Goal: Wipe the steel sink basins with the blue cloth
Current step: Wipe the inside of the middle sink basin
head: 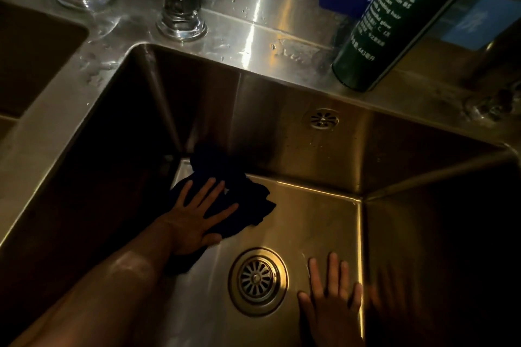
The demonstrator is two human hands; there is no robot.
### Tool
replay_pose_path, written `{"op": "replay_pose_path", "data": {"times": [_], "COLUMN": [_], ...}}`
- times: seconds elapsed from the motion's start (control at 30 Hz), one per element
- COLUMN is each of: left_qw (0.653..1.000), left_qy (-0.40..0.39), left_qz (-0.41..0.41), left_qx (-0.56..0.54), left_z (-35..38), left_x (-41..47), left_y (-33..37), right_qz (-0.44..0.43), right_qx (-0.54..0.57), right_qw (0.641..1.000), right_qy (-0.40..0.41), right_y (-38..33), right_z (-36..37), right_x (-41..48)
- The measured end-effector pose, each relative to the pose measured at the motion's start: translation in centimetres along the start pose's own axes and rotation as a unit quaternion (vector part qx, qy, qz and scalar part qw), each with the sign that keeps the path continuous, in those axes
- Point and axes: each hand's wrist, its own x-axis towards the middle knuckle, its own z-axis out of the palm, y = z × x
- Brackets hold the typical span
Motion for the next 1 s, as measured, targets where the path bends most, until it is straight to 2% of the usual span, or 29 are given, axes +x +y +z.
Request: {"op": "replay_pose_path", "data": {"times": [0.13,0.2,0.33,0.47,0.6,0.7,0.8,0.87,1.0], "left_qw": [1.0,0.998,0.997,0.992,0.992,0.985,0.986,0.982,0.97], "left_qy": [-0.01,0.041,0.058,0.091,0.029,0.052,-0.028,-0.066,-0.109], "left_qz": [0.0,0.019,0.014,0.052,0.092,0.155,0.164,0.179,0.217], "left_qx": [0.012,0.039,0.039,0.067,0.078,0.05,-0.01,0.013,0.035], "left_z": [0.2,-0.1,0.0,1.8,2.3,3.6,4.3,4.5,4.5], "left_x": [-1.4,-2.8,-4.7,-5.7,-7.2,-7.9,-8.6,-9.0,-9.6], "left_y": [1.3,2.3,3.5,4.8,5.9,6.7,7.5,8.0,8.3], "right_qz": [0.003,-0.005,-0.02,-0.021,-0.024,-0.017,-0.02,-0.023,-0.015], "right_qx": [0.016,0.016,0.006,0.012,0.008,0.022,0.011,-0.022,-0.006], "right_qw": [1.0,1.0,0.999,0.998,0.994,0.991,0.985,0.977,0.974], "right_qy": [-0.007,-0.013,-0.026,-0.051,-0.109,-0.132,-0.172,-0.21,-0.226], "right_y": [-0.1,-0.3,-0.2,0.0,0.2,0.2,0.0,0.5,0.5], "right_z": [-0.5,-0.9,-1.7,-1.6,-1.9,-2.0,-2.2,-1.8,-1.9], "right_x": [-0.1,-0.1,0.1,0.1,0.0,-0.1,0.1,0.5,0.4]}}
